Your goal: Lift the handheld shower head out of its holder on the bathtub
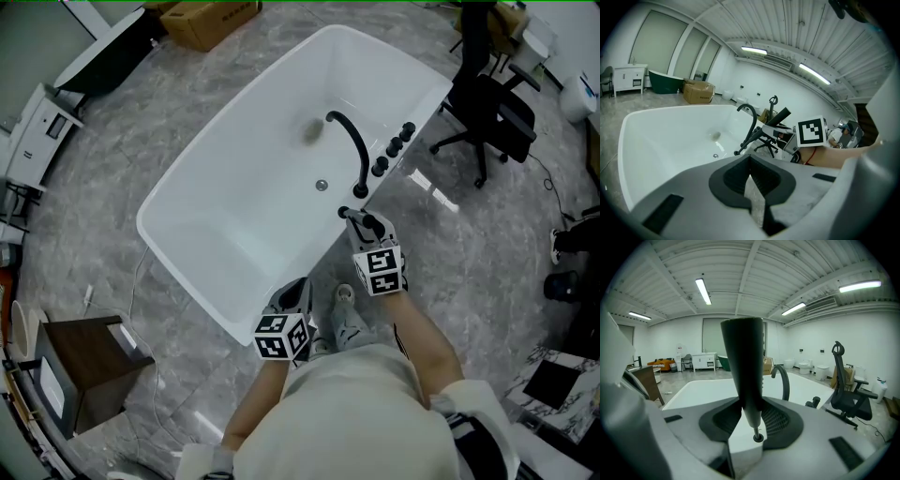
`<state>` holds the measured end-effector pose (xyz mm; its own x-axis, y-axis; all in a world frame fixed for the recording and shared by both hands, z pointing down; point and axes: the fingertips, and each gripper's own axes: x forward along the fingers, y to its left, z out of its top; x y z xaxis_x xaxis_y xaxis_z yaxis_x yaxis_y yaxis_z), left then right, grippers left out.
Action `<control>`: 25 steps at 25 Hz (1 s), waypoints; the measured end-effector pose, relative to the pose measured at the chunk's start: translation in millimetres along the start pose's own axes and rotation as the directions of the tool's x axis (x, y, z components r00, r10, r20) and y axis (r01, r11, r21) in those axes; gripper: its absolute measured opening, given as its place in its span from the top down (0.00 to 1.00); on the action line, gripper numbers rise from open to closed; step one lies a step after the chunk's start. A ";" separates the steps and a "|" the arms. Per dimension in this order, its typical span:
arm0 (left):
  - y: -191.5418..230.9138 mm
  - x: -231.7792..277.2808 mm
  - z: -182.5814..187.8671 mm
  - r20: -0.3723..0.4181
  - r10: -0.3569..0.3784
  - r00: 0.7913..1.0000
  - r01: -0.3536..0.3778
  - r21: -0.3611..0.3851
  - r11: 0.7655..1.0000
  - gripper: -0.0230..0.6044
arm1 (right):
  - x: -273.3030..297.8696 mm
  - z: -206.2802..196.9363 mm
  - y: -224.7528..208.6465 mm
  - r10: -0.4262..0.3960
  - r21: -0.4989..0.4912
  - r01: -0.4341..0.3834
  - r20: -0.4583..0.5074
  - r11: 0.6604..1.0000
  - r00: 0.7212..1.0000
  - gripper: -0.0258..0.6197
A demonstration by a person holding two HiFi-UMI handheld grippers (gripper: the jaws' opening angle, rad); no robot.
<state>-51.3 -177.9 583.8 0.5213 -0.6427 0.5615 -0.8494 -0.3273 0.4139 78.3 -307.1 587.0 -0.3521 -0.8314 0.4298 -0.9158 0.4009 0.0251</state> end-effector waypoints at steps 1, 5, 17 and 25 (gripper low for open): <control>-0.8 -3.1 -1.6 0.003 -0.004 1.000 0.004 0.001 1.000 0.93 | -5.6 3.5 2.3 -0.002 -0.002 0.002 0.009 1.000 1.000 0.74; -6.8 -14.9 -10.4 0.004 -0.023 1.000 0.023 0.010 1.000 0.93 | -29.0 17.9 8.9 -0.016 -0.003 0.016 0.051 1.000 0.999 0.74; -22.0 -55.3 -41.6 0.025 -0.051 0.998 0.050 0.013 0.999 0.93 | -107.7 46.6 33.4 -0.053 0.010 0.052 0.167 0.999 0.984 0.74; -32.0 -85.7 -58.6 0.047 -0.054 0.997 0.053 0.008 0.999 0.93 | -163.1 61.3 53.3 -0.079 0.013 0.078 0.235 0.997 0.969 0.74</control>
<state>-64.0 -71.8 564.4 0.5616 -0.6562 0.5040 -0.8210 -0.3664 0.4378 75.1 -173.7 462.9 -0.3147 -0.9274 0.2021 -0.9428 0.3300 0.0465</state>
